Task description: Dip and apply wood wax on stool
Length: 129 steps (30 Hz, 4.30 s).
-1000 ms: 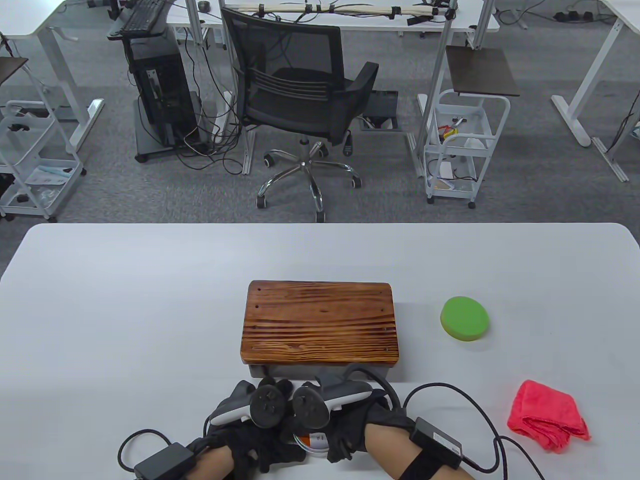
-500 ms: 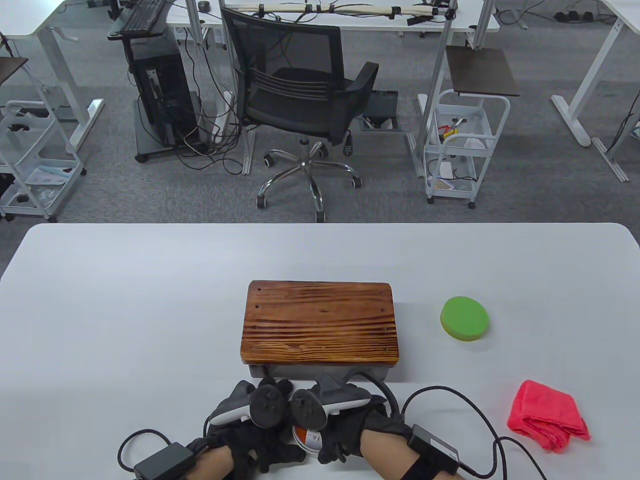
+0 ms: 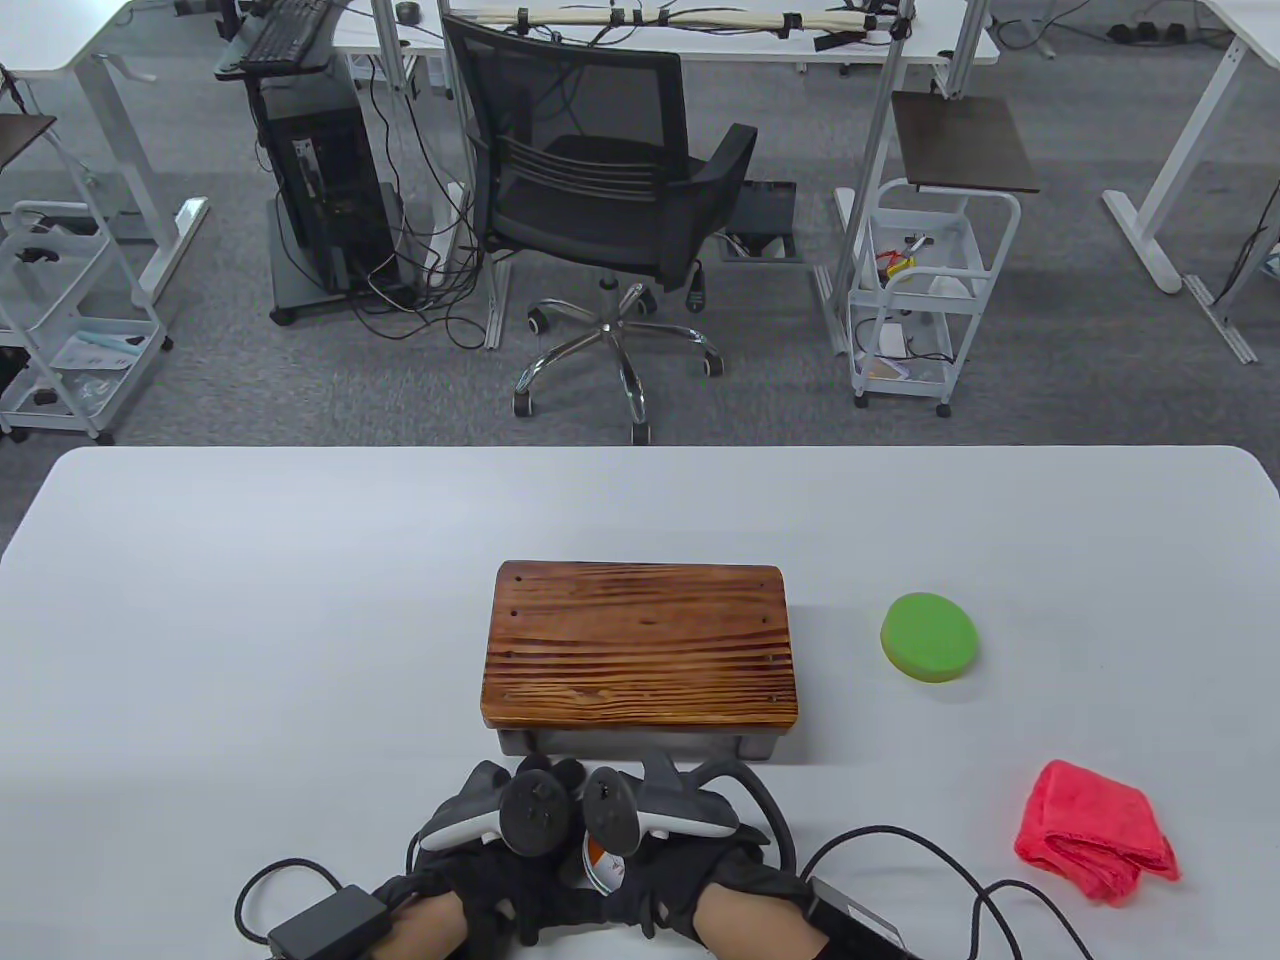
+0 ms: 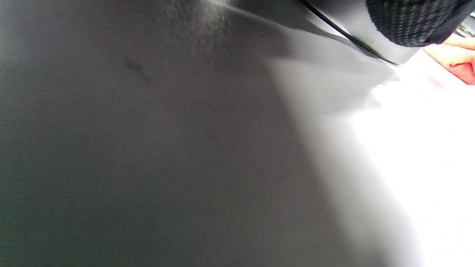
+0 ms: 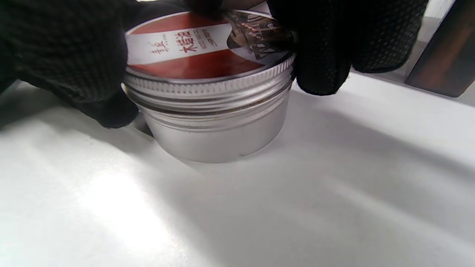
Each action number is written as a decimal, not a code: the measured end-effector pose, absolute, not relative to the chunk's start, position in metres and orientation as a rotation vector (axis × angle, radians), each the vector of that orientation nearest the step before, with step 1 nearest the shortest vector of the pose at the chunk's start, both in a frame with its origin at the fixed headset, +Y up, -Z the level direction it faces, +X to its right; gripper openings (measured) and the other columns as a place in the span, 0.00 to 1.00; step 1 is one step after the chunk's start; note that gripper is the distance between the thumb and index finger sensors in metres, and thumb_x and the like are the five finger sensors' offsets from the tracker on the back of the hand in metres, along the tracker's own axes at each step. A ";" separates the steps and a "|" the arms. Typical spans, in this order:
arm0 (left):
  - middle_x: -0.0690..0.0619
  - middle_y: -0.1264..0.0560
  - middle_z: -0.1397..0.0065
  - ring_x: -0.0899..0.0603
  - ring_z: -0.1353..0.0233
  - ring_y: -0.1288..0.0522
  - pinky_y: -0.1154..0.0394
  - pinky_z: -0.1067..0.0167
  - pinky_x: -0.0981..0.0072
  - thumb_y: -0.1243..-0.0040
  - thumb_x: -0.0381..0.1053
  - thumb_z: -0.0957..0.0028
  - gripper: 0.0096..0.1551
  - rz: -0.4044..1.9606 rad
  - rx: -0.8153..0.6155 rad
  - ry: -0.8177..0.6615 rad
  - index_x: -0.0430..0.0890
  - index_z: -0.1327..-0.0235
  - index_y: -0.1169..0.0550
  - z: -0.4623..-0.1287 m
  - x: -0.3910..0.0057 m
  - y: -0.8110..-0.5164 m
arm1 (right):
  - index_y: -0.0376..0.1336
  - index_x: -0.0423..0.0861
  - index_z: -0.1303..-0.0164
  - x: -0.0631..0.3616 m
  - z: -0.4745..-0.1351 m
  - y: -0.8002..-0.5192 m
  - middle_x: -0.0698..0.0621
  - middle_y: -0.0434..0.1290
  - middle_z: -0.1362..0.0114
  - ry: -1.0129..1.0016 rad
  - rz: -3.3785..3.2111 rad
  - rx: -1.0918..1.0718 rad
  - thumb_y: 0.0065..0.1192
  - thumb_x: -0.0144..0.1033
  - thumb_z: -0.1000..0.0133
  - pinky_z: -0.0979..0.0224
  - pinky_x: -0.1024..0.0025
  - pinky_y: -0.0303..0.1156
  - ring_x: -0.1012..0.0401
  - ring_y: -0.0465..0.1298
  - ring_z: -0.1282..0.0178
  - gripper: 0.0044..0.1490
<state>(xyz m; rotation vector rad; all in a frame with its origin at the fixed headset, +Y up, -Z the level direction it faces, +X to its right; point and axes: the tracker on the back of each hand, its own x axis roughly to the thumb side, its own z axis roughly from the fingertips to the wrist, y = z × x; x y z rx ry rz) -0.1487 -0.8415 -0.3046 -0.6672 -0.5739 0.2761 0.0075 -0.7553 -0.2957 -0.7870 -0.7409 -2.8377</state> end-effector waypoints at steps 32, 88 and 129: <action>0.46 0.80 0.16 0.30 0.23 0.84 0.78 0.36 0.24 0.48 0.79 0.43 0.55 0.276 -0.669 -0.574 0.61 0.20 0.62 -0.304 -0.149 -0.842 | 0.52 0.58 0.26 0.007 -0.292 -0.760 0.42 0.59 0.23 -0.635 -2.755 -0.967 0.71 0.61 0.45 0.35 0.52 0.78 0.43 0.76 0.37 0.43; 0.47 0.80 0.16 0.30 0.23 0.84 0.78 0.35 0.24 0.49 0.80 0.43 0.55 0.270 -0.668 -0.569 0.60 0.20 0.63 -0.304 -0.149 -0.843 | 0.51 0.57 0.25 0.002 -0.283 -0.764 0.43 0.59 0.22 -0.529 -2.802 -0.809 0.63 0.65 0.45 0.39 0.58 0.78 0.44 0.76 0.40 0.44; 0.34 0.62 0.12 0.21 0.19 0.67 0.64 0.32 0.17 0.39 0.77 0.54 0.64 0.266 -0.159 -0.431 0.51 0.13 0.53 -0.248 -0.261 -0.717 | 0.44 0.61 0.15 0.105 -0.246 -0.643 0.40 0.48 0.11 0.125 -3.156 -0.909 0.62 0.73 0.49 0.29 0.37 0.68 0.36 0.66 0.22 0.57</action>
